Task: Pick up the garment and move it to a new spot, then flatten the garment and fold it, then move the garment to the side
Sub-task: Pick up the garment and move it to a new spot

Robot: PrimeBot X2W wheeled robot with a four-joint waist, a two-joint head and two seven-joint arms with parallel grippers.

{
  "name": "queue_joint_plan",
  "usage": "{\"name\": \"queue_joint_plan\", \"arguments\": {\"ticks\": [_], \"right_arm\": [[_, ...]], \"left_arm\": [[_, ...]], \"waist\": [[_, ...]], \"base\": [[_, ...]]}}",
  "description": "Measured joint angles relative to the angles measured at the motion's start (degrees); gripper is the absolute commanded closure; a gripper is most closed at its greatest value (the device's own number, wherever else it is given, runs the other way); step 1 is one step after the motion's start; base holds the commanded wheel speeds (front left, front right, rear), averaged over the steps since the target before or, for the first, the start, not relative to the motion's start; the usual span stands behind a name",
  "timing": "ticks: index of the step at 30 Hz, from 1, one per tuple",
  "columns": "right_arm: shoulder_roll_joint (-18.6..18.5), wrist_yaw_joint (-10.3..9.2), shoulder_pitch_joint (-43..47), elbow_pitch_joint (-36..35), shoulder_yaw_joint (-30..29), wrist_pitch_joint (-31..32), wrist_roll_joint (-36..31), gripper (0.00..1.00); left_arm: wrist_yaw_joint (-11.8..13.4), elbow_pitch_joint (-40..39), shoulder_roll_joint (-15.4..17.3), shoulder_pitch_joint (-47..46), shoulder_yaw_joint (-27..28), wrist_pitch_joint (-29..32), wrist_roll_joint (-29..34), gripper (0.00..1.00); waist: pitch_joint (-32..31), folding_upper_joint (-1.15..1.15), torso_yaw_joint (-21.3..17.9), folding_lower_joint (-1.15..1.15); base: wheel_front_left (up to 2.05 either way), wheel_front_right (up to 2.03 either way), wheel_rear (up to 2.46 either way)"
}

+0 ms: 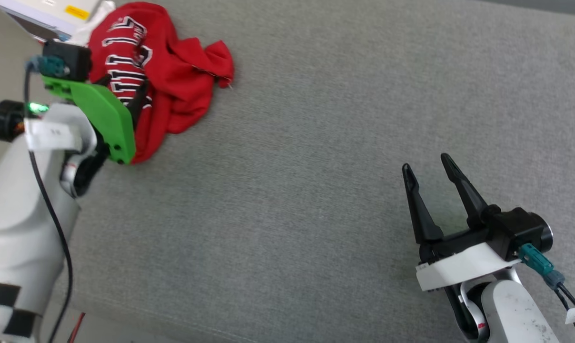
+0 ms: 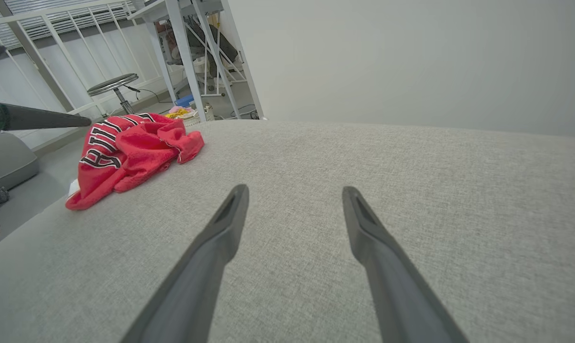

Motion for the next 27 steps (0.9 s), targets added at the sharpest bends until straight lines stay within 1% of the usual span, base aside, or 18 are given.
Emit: {"name": "queue_joint_plan", "arguments": {"ticks": [2, 5, 7, 10, 16, 18, 19, 20, 22, 24, 27], "right_arm": [[0.0, 0.00, -0.7, -0.2, 0.4, 0.0, -0.3, 0.00], [-0.1, 0.00, -1.7, -0.5, 1.1, 0.0, -0.8, 0.00], [0.0, 0.00, -2.0, -0.6, 1.5, 0.0, -0.8, 0.00], [0.0, 0.00, -2.3, -0.6, 1.6, 0.0, -0.9, 0.00], [0.0, 0.00, -2.5, -0.6, 1.6, 0.0, -1.2, 0.00], [0.1, 0.00, -2.6, -0.6, 1.6, 0.0, -1.2, 0.00], [0.1, 0.00, -2.7, -0.6, 1.5, 0.0, -1.3, 0.00], [0.1, 0.00, -2.7, -0.6, 1.5, 0.0, -1.3, 0.00], [0.1, 0.00, -2.7, -0.4, 1.4, 0.0, -1.3, 0.00], [0.1, 0.00, -2.7, 0.0, 1.4, 0.0, -1.3, 0.00], [0.1, 0.00, -2.7, 0.6, 1.3, 0.0, -1.3, 0.00]], "left_arm": [[0.0, 1.5, 1.8, -2.9, -1.8, 2.9, -3.6, 0.00], [0.0, 4.1, 4.5, -6.3, -3.6, 6.2, -7.4, 0.00], [0.0, 5.9, 5.7, -7.8, -4.3, 8.3, -9.8, 0.00], [0.0, 8.7, 6.3, -9.7, -4.8, 9.8, -13.0, 0.00], [0.0, 13.4, 6.7, -11.4, -6.4, 10.3, -15.5, 0.00], [0.0, 14.2, 6.7, -11.5, -6.8, 10.3, -17.2, 0.00], [0.0, 14.3, 6.7, -11.5, -7.1, 10.6, -18.0, 0.42], [0.0, 14.3, 6.9, -11.5, -7.4, 10.8, -18.5, 1.00], [0.0, 14.5, 7.0, -11.5, -7.9, 10.1, -19.2, 1.00], [0.0, 15.0, 7.1, -11.4, -8.3, 7.8, -20.0, 1.00], [0.0, 15.5, 7.1, -10.9, -9.3, 2.9, -19.8, 1.00]], "waist": [[1.6, 0.00, -1.1, 0.00], [3.7, 0.00, -2.7, 0.00], [5.0, 0.00, -3.8, -0.01], [6.8, 0.01, -5.3, 0.00], [9.5, 0.01, -8.1, -0.01], [10.0, 0.01, -8.8, -0.01], [10.1, 0.01, -9.0, -0.01], [10.2, 0.01, -9.2, -0.01], [10.0, 0.01, -9.5, -0.01], [9.5, 0.00, -9.5, -0.01], [8.2, 0.01, -9.5, -0.01]], "base": [[0.00, 0.00, 0.00], [0.00, 0.00, 0.00], [0.00, 0.00, 0.00], [0.00, 0.00, 0.00], [0.00, 0.00, 0.00], [0.00, 0.00, 0.00], [0.00, 0.00, 0.00], [0.00, 0.00, 0.00], [0.00, 0.00, 0.00], [0.00, 0.00, 0.00], [0.00, 0.00, 0.00]]}}
